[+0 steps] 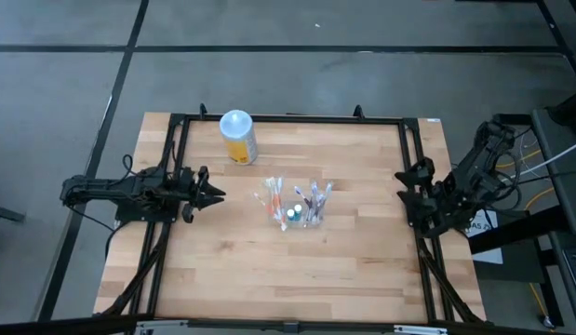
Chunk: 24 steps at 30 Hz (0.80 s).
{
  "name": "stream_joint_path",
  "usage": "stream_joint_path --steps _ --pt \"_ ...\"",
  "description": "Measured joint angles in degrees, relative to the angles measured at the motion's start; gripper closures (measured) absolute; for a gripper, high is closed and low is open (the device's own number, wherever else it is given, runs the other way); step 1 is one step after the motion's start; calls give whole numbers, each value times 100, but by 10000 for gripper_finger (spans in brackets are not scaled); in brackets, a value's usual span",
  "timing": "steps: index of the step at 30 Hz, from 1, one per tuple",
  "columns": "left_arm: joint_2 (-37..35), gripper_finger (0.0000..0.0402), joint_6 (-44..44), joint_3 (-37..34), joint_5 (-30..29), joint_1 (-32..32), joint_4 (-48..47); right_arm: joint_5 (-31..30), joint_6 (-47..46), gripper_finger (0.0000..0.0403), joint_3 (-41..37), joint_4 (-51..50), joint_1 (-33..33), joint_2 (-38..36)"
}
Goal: Pick & Place toothbrushing station
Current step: Return to Home Position
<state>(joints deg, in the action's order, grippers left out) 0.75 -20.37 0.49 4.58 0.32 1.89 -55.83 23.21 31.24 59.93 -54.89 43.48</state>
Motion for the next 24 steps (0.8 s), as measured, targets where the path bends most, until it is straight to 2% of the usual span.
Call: stream_joint_path --steps 6,11,17,24 --pt "0 315 21 0 0 0 0 -602 -78 163 0 -1103 22 0" --pt "0 315 51 0 -2 0 0 -674 -1050 163 0 -2351 298 33" --pt "2 316 53 0 -2 0 0 1054 -2948 163 0 -4022 1084 140" --pt "2 315 55 0 -2 0 0 2932 -3166 163 -3 -4370 1917 450"
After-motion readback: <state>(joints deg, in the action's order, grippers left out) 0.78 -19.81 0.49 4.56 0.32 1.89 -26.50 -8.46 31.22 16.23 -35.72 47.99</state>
